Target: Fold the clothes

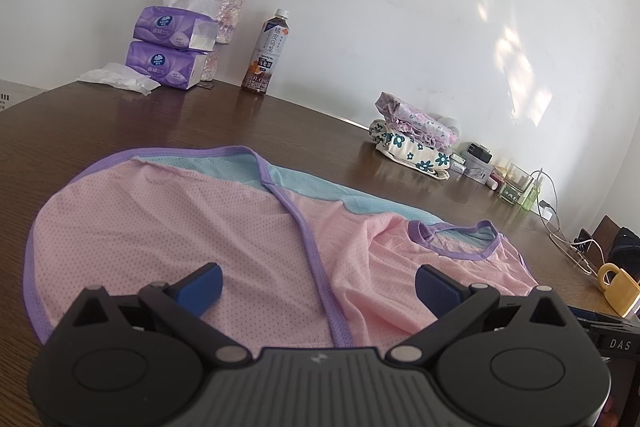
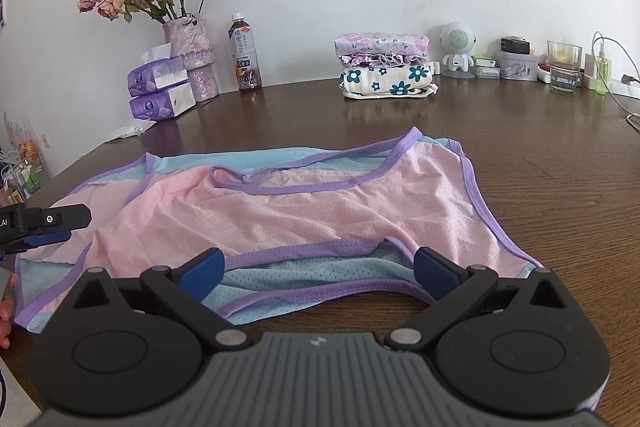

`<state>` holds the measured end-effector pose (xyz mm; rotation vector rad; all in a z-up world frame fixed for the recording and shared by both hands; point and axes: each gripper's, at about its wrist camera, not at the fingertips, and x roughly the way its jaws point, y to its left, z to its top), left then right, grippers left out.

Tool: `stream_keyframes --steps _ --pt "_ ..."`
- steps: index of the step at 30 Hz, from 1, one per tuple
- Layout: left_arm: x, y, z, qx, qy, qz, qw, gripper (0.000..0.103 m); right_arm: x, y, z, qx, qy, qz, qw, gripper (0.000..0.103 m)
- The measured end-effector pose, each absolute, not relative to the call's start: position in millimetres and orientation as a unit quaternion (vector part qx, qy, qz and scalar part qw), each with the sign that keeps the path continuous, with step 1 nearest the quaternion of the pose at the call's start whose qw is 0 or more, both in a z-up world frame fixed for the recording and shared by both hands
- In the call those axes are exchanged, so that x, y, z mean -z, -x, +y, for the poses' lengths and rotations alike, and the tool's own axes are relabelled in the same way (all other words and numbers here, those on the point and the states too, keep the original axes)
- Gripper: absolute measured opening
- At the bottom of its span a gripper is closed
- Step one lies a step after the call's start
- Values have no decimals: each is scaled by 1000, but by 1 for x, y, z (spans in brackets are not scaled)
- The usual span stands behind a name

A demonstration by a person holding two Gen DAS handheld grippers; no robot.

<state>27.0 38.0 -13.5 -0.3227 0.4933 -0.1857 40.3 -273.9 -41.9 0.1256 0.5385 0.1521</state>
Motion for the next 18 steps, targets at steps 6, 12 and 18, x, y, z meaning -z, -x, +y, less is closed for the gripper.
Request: stream_keyframes --steps 6,12,18 --pt "13 -27 38 92 159 243 952 103 44 -41 -279 -85 -81 269 956 103" --pt "13 -27 38 92 160 243 952 103 44 -40 -275 -92 -74 271 955 103" --pt "13 -27 38 92 160 243 952 103 47 -40 -271 -87 -58 267 958 103"
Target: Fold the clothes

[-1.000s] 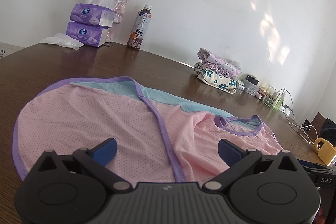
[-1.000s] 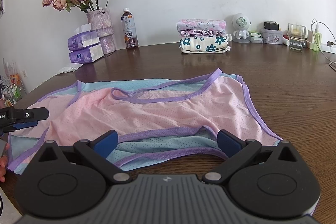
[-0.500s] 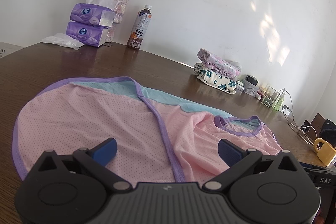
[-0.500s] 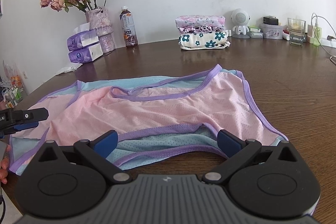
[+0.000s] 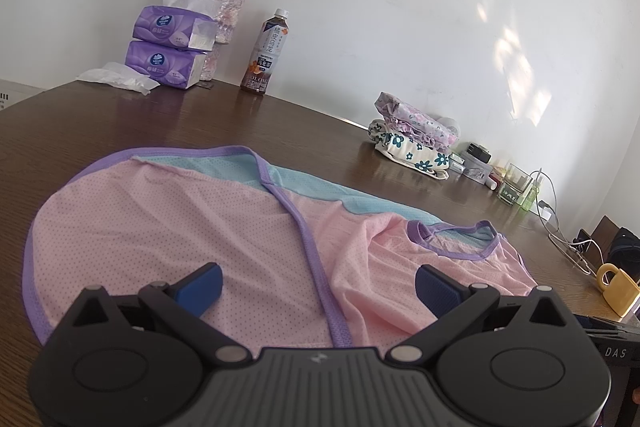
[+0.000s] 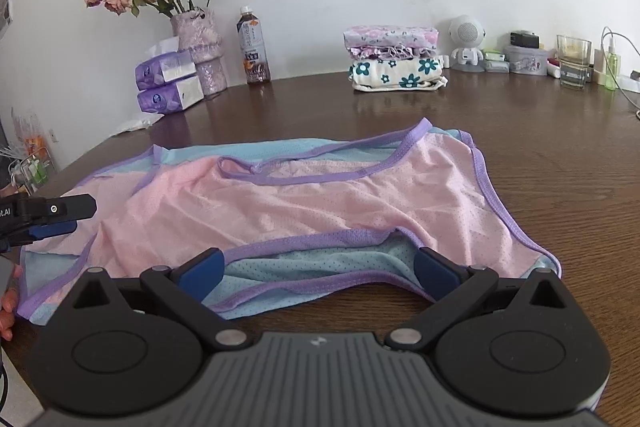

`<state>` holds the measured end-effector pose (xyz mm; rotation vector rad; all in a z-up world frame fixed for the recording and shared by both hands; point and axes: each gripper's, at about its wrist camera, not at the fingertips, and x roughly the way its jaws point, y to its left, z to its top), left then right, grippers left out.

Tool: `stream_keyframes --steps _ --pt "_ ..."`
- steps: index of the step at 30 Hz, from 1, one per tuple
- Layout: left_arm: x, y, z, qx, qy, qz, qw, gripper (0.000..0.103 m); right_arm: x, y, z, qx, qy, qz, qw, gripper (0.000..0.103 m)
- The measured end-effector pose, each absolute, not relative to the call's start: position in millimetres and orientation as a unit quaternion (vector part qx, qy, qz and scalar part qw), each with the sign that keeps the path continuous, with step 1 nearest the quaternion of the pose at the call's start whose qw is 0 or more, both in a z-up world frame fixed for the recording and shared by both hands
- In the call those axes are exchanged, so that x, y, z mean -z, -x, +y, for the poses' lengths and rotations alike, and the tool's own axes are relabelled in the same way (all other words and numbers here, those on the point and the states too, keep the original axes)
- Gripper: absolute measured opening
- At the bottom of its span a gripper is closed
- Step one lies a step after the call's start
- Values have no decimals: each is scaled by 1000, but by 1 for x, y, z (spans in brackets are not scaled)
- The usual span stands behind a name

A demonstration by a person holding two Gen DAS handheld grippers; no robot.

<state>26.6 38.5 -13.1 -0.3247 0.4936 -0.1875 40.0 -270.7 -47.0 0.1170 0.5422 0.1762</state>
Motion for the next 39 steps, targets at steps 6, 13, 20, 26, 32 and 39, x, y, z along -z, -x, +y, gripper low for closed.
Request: stream_keyframes --steps 6,13,20,26,32,39 --pt "13 -27 39 92 160 243 952 103 48 -39 -269 -86 -55 269 958 103" --pt "13 -27 39 92 160 243 952 103 49 -39 -269 -84 -56 269 958 103" --pt "13 -27 39 92 161 242 952 103 50 -39 -267 -80 -49 269 958 103" --pt "13 -27 39 93 162 242 952 103 50 -39 -265 -77 -44 271 959 103" --pt "13 -27 39 93 161 242 952 103 50 -39 -265 -78 -44 270 959 103" --pt "13 -27 39 93 161 242 952 103 50 -38 -267 -79 -47 269 959 103"
